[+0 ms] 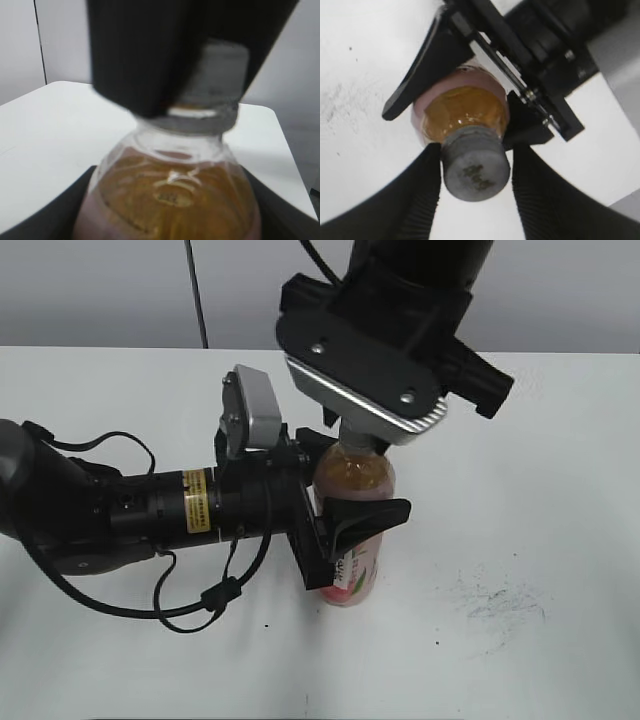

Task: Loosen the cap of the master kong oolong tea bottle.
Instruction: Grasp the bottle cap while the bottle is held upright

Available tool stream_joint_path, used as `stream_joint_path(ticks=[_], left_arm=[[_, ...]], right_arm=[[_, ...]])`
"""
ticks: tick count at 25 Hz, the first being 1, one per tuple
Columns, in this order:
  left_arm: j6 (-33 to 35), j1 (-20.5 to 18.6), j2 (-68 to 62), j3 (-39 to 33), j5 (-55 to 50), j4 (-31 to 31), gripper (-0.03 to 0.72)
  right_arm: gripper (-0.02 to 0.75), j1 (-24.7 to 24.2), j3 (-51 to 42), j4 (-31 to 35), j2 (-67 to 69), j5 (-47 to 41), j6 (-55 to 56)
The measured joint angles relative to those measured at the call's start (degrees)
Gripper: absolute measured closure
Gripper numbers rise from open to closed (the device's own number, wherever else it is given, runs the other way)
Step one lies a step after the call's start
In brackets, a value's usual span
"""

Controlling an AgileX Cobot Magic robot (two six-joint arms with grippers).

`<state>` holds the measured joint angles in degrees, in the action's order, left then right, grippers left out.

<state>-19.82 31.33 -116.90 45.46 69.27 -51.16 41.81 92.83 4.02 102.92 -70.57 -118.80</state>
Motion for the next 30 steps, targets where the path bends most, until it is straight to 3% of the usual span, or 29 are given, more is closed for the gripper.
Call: stream_joint_path(ticks=[5,7,13,18,24,30], left_arm=[[0.1,0.0,0.0,0.0,0.0,-0.3,0.242],[0.1,0.0,0.0,0.0,0.0,-0.3,0.242],[-0.1,0.0,0.0,0.0,0.1,0.0,0.242],[-0.1,0.0,0.0,0.0,0.1,-0.1,0.242],[-0.1,0.0,0.0,0.0,0.1,-0.1,0.242],[0.0,0.0,0.0,0.0,0.1,-0.1,0.242]], right_arm=[[0.147,-0.2,0.0,-1.4,0.0,0.4,25.9],[0.117,-0.2,0.0,-2.7,0.0,0.4,39.5],[0.165,-0.2,0.0,-4.0,0.0,-0.1,84.7],[0.182,-0.2,0.0,-2.4,0.0,0.2,110.6],[0.235,-0.2,0.0,-0.5,0.0,0.3,129.6],[0.332,-0.1,0.0,0.2,0.0,0.3,133.8]])
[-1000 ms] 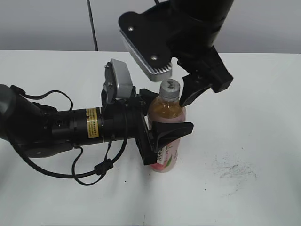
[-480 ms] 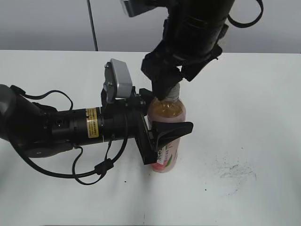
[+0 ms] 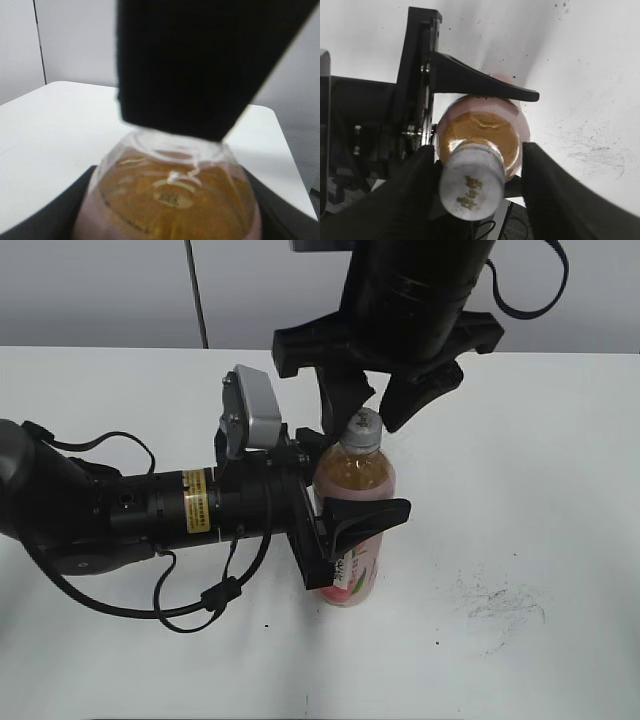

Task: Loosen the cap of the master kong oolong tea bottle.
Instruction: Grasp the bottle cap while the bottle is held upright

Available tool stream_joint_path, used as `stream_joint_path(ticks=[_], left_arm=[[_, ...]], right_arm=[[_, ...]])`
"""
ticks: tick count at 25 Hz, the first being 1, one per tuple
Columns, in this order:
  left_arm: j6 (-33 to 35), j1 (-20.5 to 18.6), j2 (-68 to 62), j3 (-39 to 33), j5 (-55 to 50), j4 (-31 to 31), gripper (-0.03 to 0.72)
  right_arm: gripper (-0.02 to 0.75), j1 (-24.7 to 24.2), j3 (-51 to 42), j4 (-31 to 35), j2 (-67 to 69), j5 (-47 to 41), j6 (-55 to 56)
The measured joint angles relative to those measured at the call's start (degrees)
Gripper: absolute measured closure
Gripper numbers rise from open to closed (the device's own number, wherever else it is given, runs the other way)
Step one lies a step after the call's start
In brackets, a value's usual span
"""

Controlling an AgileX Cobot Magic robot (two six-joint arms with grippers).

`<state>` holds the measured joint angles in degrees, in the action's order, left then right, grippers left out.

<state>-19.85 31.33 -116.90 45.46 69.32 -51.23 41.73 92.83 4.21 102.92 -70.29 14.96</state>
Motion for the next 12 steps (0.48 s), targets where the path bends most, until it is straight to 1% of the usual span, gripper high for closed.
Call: stream_joint_path(ticks=[1,3,4,7,9,12], left_arm=[[0.0,0.0,0.0,0.0,0.0,0.0,0.242],[0.0,0.0,0.0,0.0,0.0,0.0,0.242],[0.0,0.0,0.0,0.0,0.0,0.0,0.242],[0.0,0.0,0.0,0.0,0.0,0.1,0.242],[0.0,0.0,0.0,0.0,0.0,0.1,0.242],[0.0,0.0,0.0,0.0,0.0,0.0,0.242]], right_arm=[[0.358,0.0,0.0,0.0,0.0,0.0,-0.1],[0.442,0.2,0.0,0.3,0.0,0.0,-1.2],[0.458,0.2,0.0,0.3,0.0,0.0,-2.2],[0.458,0.2,0.0,0.4,0.0,0.1,-5.4],[0.458,0.2,0.0,0.7,0.0,0.1,-9.4],[0.458,0.2,0.0,1.3,0.0,0.1,-20.8]])
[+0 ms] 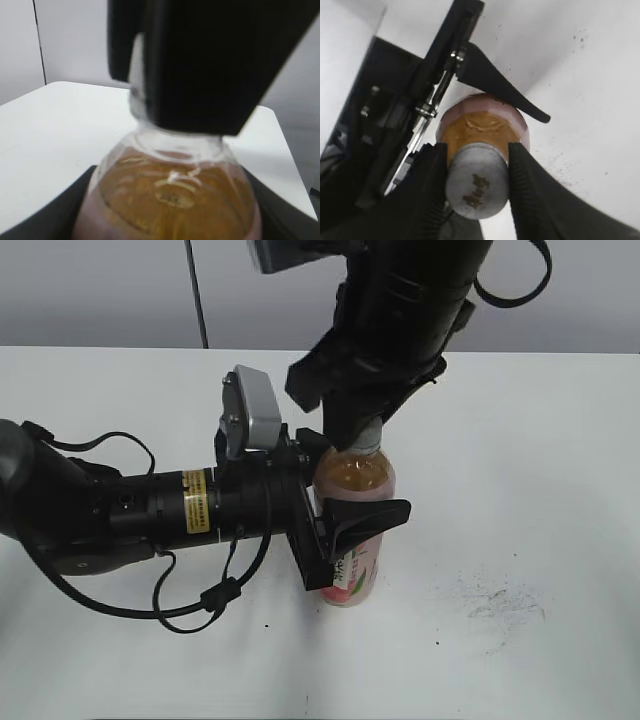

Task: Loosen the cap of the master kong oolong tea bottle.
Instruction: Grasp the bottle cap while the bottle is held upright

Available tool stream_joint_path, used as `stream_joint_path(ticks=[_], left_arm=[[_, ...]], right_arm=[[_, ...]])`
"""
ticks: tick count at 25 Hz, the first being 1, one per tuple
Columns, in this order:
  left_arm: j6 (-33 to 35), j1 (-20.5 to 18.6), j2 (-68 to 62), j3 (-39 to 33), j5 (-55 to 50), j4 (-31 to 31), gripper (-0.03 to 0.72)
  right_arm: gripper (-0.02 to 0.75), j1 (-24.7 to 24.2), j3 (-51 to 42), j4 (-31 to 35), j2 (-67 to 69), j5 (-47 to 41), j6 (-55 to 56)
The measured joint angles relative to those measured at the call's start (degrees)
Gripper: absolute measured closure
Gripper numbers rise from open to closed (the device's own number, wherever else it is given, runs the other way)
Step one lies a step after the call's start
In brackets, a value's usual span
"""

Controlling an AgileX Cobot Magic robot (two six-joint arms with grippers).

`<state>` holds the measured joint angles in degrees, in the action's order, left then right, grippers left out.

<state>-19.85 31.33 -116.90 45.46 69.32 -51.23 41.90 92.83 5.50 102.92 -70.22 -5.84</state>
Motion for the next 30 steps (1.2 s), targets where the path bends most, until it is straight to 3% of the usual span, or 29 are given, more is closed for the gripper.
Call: stream_joint_path(ticks=[8,22,27,30], left_arm=[[0.2,0.0,0.0,0.0,0.2,-0.2,0.242],[0.4,0.0,0.0,0.0,0.1,0.2,0.242],[0.1,0.0,0.0,0.0,0.0,0.6,0.242],[0.0,0.0,0.0,0.0,0.0,0.7,0.242]], right_arm=[[0.459,0.0,0.0,0.9,0.0,-0.1,-38.9],[0.458,0.0,0.0,0.6,-0.1,-1.1,-117.3],[0.458,0.1,0.0,0.3,-0.1,-1.0,-134.0],[0.458,0.1,0.0,0.4,-0.1,-0.9,-137.3]])
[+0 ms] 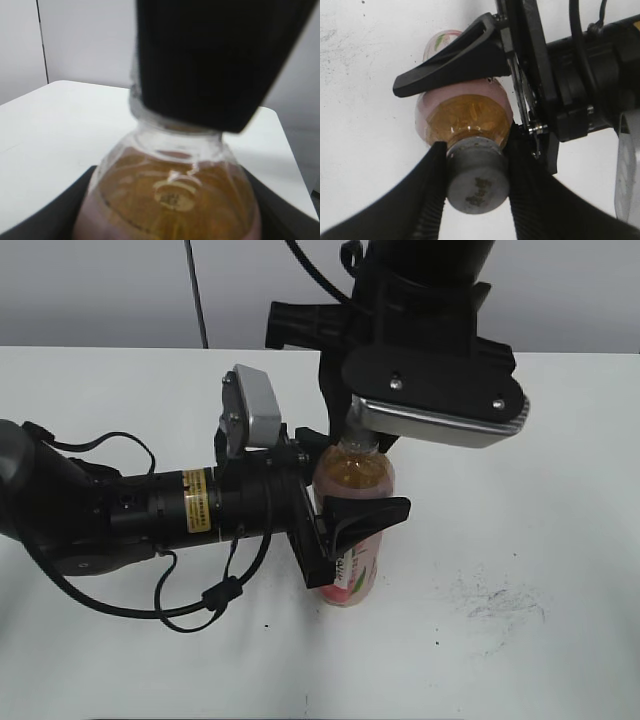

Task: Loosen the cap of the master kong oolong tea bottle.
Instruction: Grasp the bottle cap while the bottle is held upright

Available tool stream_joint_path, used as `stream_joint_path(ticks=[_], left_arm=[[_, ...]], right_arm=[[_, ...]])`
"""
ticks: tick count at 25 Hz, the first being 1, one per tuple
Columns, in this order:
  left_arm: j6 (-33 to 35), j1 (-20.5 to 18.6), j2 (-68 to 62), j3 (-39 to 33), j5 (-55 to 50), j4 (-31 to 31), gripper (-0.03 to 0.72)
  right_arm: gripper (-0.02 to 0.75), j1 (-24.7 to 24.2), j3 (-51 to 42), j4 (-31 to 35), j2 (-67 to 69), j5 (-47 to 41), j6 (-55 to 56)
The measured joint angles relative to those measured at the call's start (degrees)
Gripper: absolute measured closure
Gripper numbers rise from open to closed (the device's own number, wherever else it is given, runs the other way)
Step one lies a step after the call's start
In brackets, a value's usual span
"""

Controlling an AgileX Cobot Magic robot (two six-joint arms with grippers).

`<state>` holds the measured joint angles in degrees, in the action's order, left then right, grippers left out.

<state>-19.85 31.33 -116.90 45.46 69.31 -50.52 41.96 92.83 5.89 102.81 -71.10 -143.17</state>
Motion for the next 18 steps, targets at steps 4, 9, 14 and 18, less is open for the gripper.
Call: stream_joint_path(ticks=[4,9,14,18], left_arm=[[0.0,0.0,0.0,0.0,0.0,0.0,0.242],[-0.1,0.0,0.0,0.0,0.0,0.1,0.242],[-0.1,0.0,0.0,0.0,0.0,0.1,0.242],[-0.1,0.0,0.0,0.0,0.0,0.1,0.242]], right_arm=[[0.456,0.0,0.0,0.2,0.0,0.0,12.8],[0.262,0.0,0.0,-0.1,0.0,0.9,37.2],[0.134,0.0,0.0,-2.1,0.0,1.0,64.3],[0.186,0.0,0.0,-2.1,0.0,1.0,89.5]])
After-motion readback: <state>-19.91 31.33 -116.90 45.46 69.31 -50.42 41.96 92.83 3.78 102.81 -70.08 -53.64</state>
